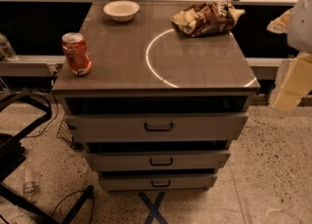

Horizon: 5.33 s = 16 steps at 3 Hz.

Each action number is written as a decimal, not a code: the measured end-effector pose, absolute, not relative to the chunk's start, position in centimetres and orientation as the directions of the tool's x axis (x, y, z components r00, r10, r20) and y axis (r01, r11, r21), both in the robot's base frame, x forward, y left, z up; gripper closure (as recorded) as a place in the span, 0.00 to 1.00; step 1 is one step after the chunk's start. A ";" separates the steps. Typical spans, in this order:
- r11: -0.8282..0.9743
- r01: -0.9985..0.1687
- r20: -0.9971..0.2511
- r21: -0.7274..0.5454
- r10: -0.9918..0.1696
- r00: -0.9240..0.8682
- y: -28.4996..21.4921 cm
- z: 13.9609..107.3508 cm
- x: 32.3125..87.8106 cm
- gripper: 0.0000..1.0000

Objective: Move brown chip bag near coke can

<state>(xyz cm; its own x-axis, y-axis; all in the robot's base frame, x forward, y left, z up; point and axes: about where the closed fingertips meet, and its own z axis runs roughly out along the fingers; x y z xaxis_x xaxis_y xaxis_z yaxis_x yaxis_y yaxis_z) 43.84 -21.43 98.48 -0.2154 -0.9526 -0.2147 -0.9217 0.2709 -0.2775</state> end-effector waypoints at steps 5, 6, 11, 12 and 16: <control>0.269 -0.537 -0.177 -0.800 -0.960 -0.217 -25.9 105.7 66.8 0.00; 0.270 -0.539 -0.178 -0.798 -0.960 -0.217 -25.9 105.6 66.6 0.00; 0.487 -0.651 -0.526 -0.583 -0.836 -0.154 -26.0 92.4 83.8 0.00; 0.532 -0.612 -0.598 -0.586 -0.793 -0.117 -25.8 94.0 86.0 0.00; 0.571 -0.641 -0.623 -0.513 -0.762 -0.180 -23.3 89.5 88.7 0.00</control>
Offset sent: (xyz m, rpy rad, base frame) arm 0.0922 -0.0204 0.0235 -0.1128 -0.3108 -0.1086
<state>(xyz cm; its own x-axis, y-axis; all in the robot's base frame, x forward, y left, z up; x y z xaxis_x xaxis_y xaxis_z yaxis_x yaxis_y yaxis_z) 88.65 -23.29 89.46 -0.1800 -0.7615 -0.6227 -0.6414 0.5708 -0.5127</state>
